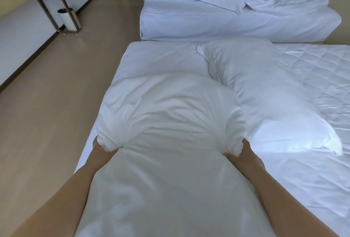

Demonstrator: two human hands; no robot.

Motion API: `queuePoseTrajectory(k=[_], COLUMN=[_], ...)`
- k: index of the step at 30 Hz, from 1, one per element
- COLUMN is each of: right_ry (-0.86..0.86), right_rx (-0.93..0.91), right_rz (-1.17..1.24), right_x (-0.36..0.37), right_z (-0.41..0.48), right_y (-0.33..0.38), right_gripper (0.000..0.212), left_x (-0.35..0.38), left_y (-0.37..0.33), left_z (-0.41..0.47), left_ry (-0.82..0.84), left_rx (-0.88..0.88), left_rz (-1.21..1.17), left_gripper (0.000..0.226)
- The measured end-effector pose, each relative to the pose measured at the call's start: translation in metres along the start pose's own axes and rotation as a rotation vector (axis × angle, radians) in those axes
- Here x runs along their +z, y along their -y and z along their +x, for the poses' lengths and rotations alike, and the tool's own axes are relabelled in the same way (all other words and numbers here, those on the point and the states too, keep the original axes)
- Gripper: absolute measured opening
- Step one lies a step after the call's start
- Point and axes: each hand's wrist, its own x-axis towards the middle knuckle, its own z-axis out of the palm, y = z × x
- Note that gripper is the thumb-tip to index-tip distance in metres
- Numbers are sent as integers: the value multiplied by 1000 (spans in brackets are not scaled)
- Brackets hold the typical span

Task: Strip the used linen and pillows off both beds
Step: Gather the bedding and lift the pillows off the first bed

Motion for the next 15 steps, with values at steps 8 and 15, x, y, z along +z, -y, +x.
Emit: queuePoseTrajectory(k=[8,15], right_ry=[-20,-15], right_rx=[151,157], right_rz=[262,419], right_x=[4,1], right_z=[10,1], right_y=[-4,-13], right_gripper=[82,31], left_x=[-18,-22], left_y=[14,20], left_z=[11,10], left_ry=[-20,69], left_rx=[-237,-340], left_rz=[124,107], left_gripper=[85,46])
